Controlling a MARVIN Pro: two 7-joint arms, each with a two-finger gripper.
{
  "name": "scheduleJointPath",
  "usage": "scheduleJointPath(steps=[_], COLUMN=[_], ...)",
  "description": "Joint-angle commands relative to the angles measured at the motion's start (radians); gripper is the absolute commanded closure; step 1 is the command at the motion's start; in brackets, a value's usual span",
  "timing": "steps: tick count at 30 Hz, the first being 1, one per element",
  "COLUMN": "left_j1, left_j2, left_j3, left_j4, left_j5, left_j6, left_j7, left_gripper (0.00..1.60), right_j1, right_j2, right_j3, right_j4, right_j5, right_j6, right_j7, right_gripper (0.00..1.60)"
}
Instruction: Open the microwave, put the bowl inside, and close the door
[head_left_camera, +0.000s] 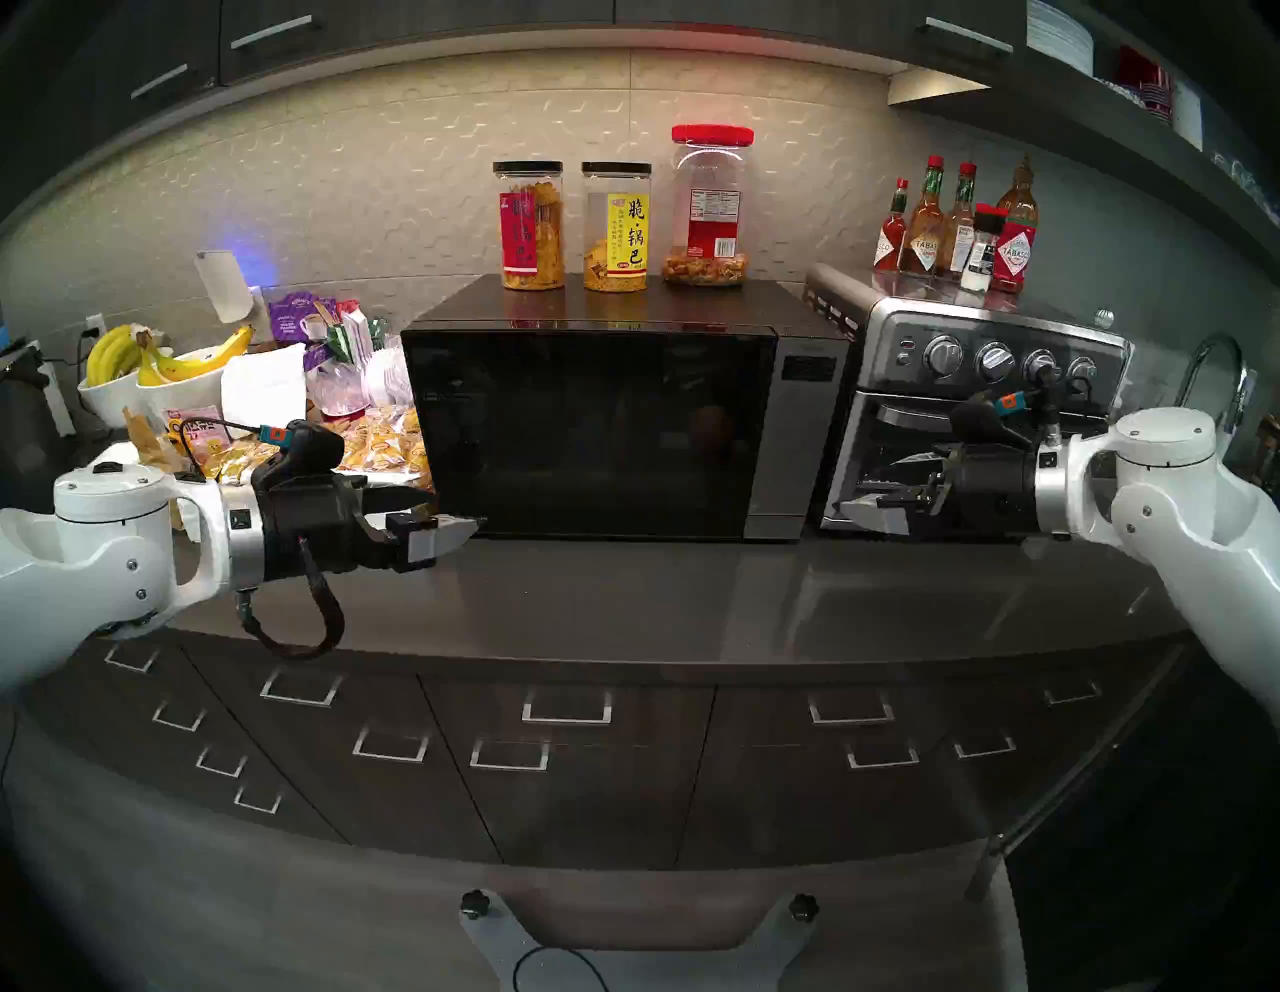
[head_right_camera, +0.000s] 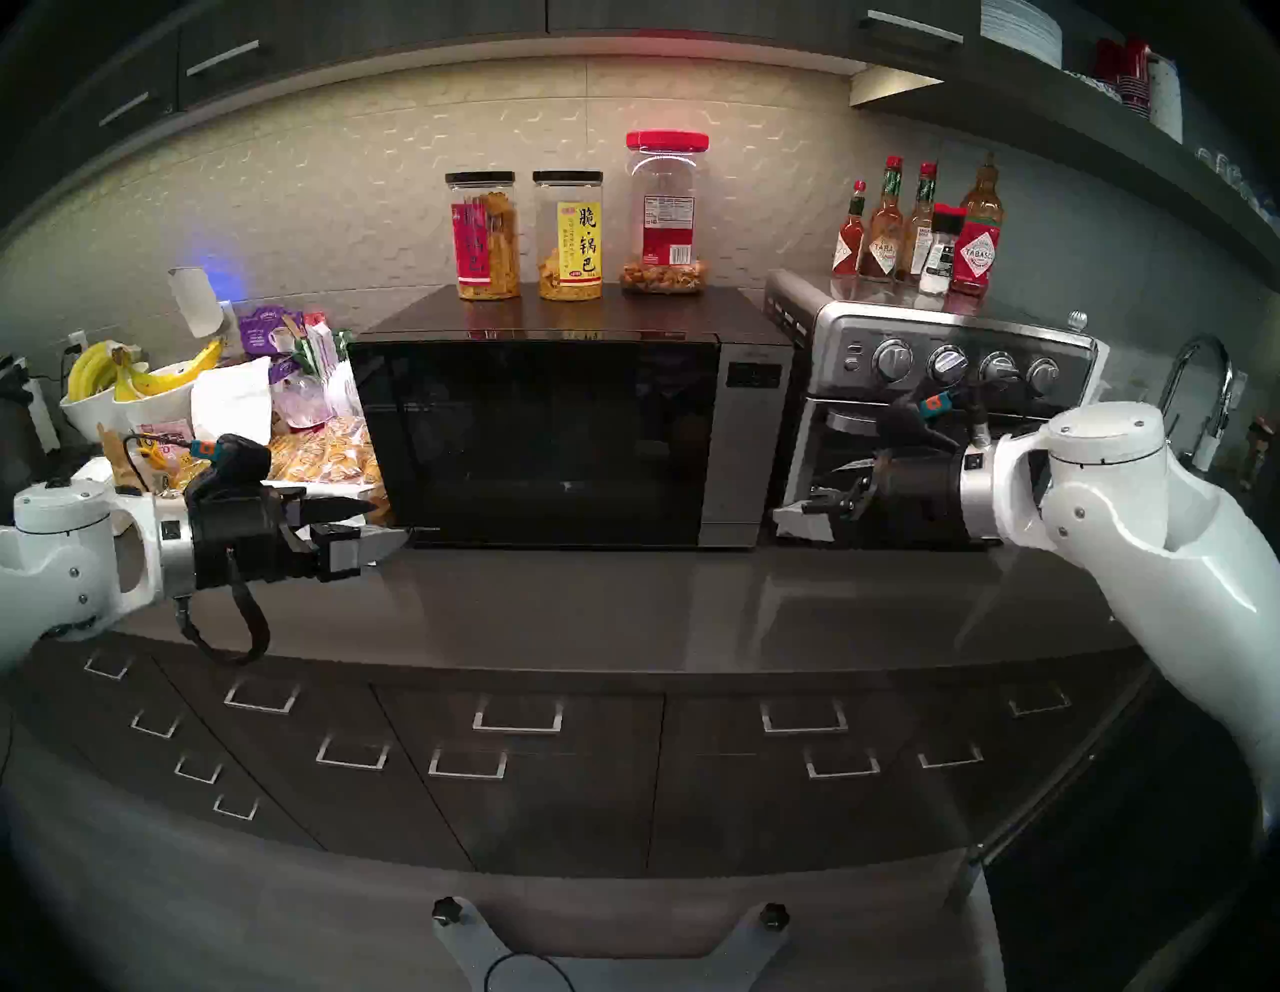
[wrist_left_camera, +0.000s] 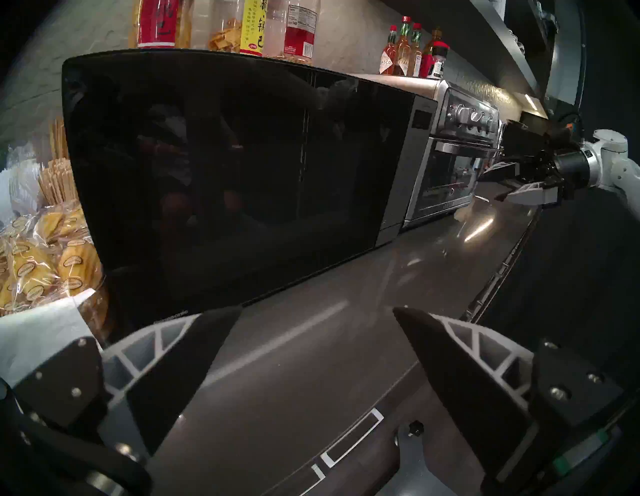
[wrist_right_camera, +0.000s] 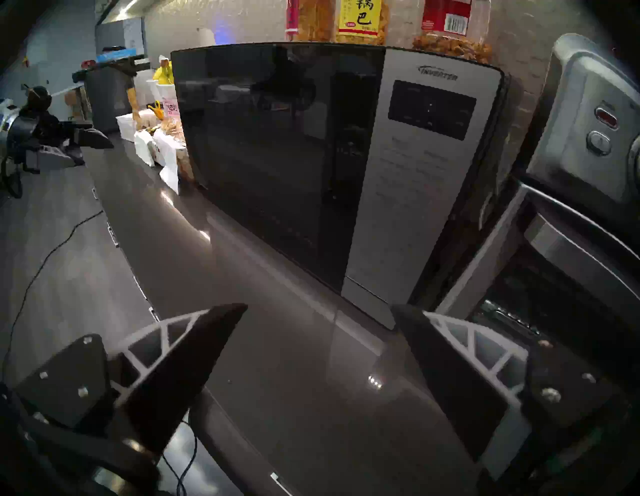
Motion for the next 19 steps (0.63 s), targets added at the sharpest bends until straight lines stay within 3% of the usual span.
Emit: scheduleJointPath(steps=[1, 19], left_j1=[-0.008, -0.015], left_j2=[0.001, 0.001], left_j3=[-0.009, -0.003], left_j4=[-0.002, -0.002], left_j5=[0.001, 0.001], left_j6=[-0.002, -0.002], left_j7=[-0.003, -0.003], left_gripper=[0.0, 0.0], right_j1=[-0.114, -0.18], right_j2=[0.02, 0.0], right_j3=[0.092, 0.16], right_j4=[-0.015, -0.025], right_j5=[0.005, -0.011], right_j6=[-0.067, -0.075], right_j7=[0.013, 0.022], right_gripper=[0.0, 0.0])
